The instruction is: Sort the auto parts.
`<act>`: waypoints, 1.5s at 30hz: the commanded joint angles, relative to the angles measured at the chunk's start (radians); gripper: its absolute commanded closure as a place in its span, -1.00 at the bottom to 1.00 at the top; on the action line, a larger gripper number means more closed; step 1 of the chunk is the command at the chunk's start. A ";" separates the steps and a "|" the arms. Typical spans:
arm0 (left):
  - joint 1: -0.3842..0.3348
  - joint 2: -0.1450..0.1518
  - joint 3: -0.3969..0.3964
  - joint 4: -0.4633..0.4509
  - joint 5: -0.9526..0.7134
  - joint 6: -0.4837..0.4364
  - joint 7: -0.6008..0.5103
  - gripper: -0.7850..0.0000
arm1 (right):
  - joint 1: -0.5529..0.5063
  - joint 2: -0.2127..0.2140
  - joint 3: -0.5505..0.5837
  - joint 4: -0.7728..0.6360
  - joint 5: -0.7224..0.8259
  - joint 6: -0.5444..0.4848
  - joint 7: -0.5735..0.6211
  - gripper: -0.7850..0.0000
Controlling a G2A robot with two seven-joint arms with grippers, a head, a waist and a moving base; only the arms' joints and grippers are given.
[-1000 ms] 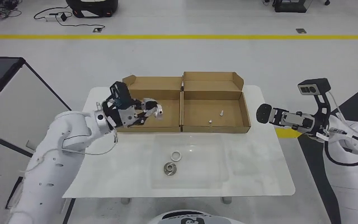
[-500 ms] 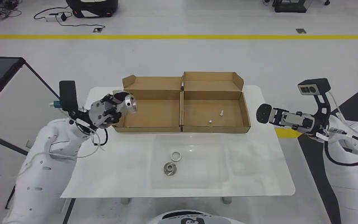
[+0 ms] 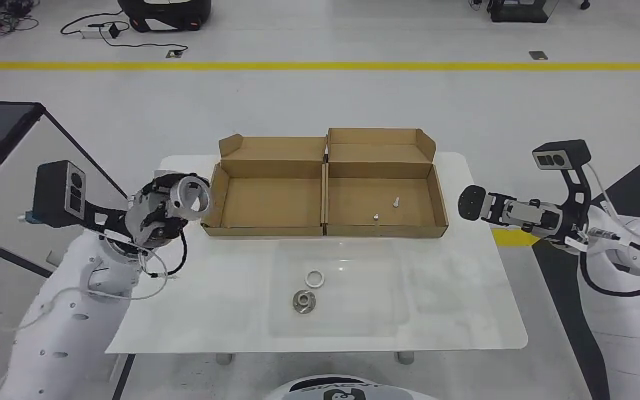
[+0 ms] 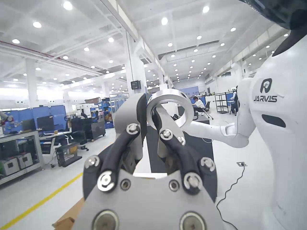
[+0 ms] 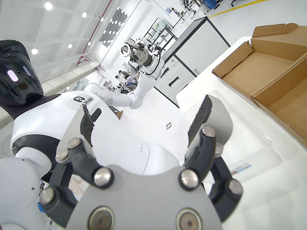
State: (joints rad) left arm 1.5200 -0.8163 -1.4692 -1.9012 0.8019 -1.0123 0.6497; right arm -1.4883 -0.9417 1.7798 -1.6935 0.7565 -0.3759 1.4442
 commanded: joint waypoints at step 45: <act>0.048 0.121 -0.014 -0.114 -0.090 0.000 0.158 1.00 | 0.000 0.000 0.000 0.000 0.000 0.000 0.000 -1.00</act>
State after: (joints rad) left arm 1.5713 -0.6941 -1.4820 -2.0069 0.7252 -1.0123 0.8082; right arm -1.4883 -0.9417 1.7798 -1.6935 0.7565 -0.3759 1.4442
